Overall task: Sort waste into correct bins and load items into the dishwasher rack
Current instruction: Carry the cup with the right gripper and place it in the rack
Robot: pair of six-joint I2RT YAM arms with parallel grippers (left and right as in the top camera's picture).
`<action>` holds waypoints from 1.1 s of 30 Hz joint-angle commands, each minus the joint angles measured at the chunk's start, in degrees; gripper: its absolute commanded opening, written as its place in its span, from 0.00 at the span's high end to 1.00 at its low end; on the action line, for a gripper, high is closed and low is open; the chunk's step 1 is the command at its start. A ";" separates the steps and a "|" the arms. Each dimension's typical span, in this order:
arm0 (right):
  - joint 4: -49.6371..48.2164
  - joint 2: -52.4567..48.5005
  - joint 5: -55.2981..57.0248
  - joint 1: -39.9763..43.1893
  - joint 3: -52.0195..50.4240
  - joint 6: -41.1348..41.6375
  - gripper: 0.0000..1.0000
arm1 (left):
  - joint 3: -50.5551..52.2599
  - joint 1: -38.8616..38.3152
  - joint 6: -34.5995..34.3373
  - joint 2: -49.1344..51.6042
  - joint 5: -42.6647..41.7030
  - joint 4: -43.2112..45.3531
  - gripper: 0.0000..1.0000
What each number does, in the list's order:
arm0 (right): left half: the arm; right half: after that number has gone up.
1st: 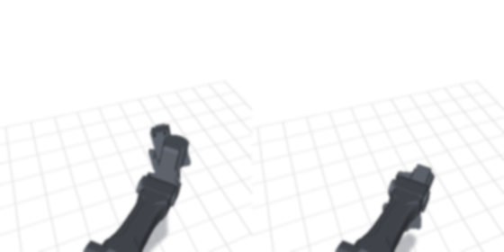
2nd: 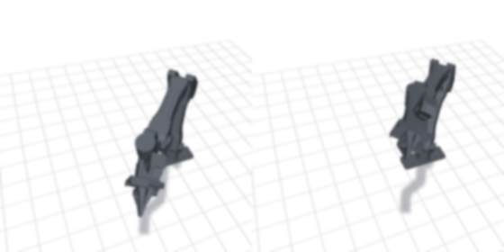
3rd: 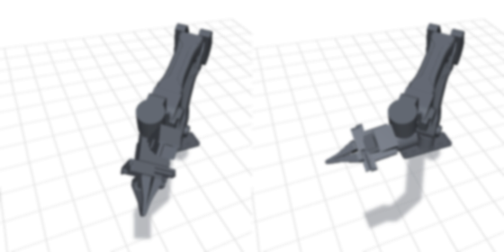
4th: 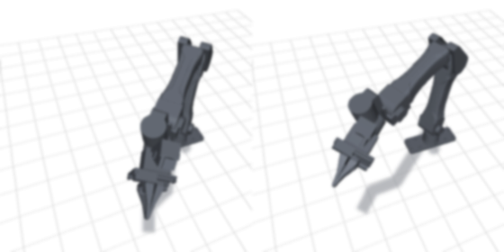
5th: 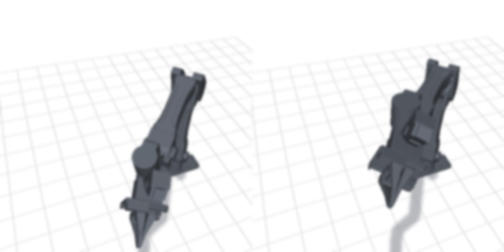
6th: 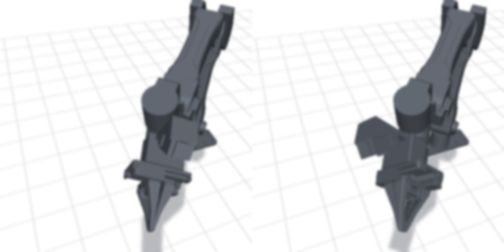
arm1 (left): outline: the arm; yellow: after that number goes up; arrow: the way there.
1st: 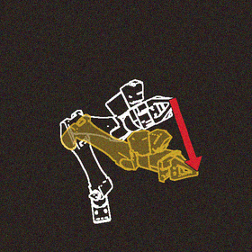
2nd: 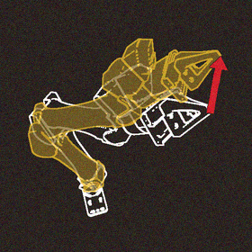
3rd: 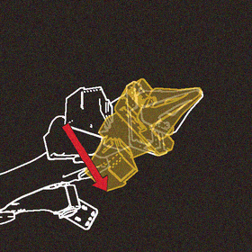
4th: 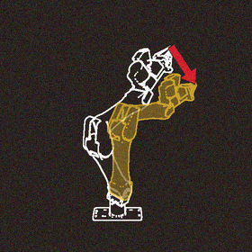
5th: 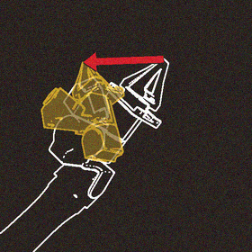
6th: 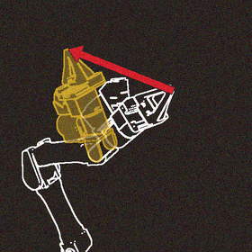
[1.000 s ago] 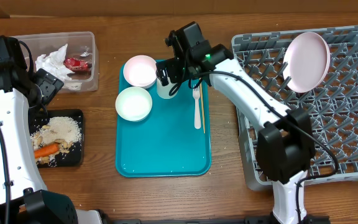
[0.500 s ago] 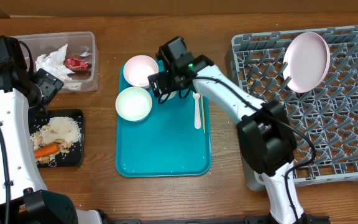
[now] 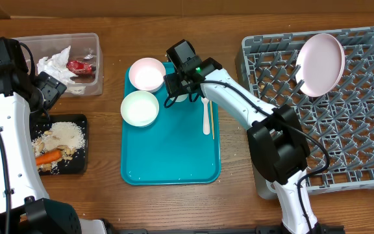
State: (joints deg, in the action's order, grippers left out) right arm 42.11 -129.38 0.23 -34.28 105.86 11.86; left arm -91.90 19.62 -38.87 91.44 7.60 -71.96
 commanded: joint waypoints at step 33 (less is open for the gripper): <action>25.59 32.35 3.08 66.55 3.13 3.06 0.58 | -1.16 0.20 0.31 0.07 0.92 0.04 0.00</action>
State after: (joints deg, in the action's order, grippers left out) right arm 67.53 -95.29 3.64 29.47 110.48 13.54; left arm -91.90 19.62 -38.87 91.44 7.60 -71.96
